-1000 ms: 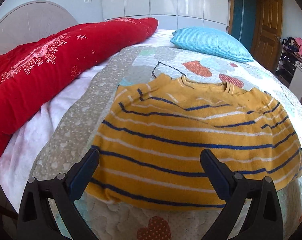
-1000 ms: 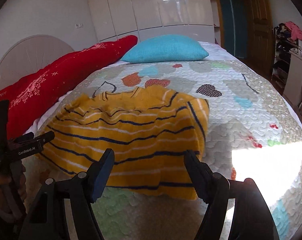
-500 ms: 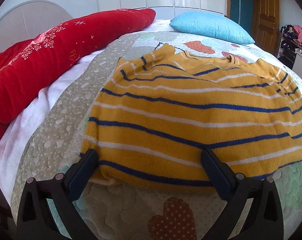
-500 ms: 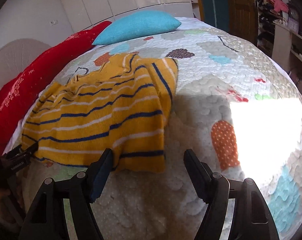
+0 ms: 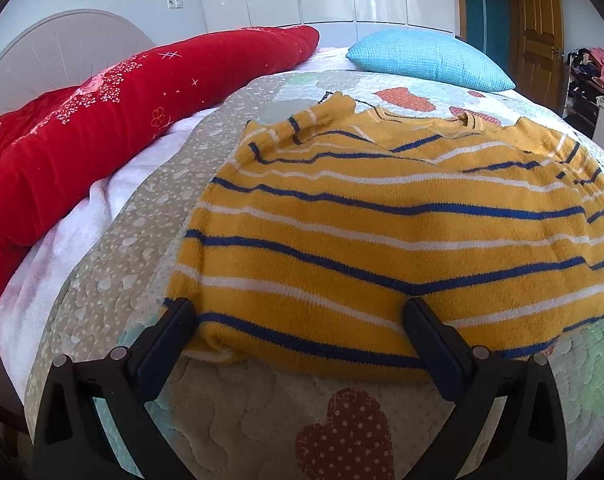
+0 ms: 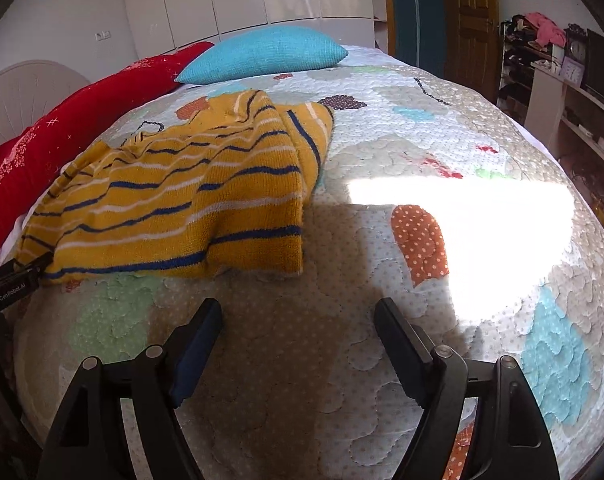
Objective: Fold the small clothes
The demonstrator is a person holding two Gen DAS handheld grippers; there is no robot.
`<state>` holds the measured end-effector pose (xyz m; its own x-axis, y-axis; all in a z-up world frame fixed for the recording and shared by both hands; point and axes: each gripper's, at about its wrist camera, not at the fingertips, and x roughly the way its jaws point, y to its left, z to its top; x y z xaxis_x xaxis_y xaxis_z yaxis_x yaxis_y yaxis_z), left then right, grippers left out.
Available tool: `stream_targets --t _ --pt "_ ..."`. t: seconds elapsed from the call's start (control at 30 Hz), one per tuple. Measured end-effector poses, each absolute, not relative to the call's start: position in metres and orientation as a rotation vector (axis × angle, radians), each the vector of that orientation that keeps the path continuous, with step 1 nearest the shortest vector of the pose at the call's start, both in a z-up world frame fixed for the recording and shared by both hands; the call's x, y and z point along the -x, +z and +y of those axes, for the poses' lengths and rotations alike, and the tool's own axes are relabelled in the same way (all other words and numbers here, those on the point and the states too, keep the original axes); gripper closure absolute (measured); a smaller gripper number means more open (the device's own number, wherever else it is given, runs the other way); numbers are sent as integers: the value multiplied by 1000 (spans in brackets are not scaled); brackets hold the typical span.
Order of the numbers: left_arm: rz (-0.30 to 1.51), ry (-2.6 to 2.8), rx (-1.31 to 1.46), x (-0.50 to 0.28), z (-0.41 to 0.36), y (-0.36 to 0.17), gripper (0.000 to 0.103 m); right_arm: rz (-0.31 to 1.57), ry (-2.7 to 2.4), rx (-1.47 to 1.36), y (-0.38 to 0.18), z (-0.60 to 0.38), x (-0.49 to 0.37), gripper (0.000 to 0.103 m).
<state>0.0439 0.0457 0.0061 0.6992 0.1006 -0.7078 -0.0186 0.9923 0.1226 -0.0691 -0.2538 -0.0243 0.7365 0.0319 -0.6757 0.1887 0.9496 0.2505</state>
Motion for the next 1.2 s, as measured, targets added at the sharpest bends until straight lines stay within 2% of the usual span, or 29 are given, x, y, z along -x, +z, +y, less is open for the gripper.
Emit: stream_targets --t 0.5,1.2 --pt "783 66 -89 -40 47 7 0 705 -139 -229 -29 -238 70 10" --pt "780 65 -73 -37 49 6 0 673 -148 -216 -33 -238 74 8"
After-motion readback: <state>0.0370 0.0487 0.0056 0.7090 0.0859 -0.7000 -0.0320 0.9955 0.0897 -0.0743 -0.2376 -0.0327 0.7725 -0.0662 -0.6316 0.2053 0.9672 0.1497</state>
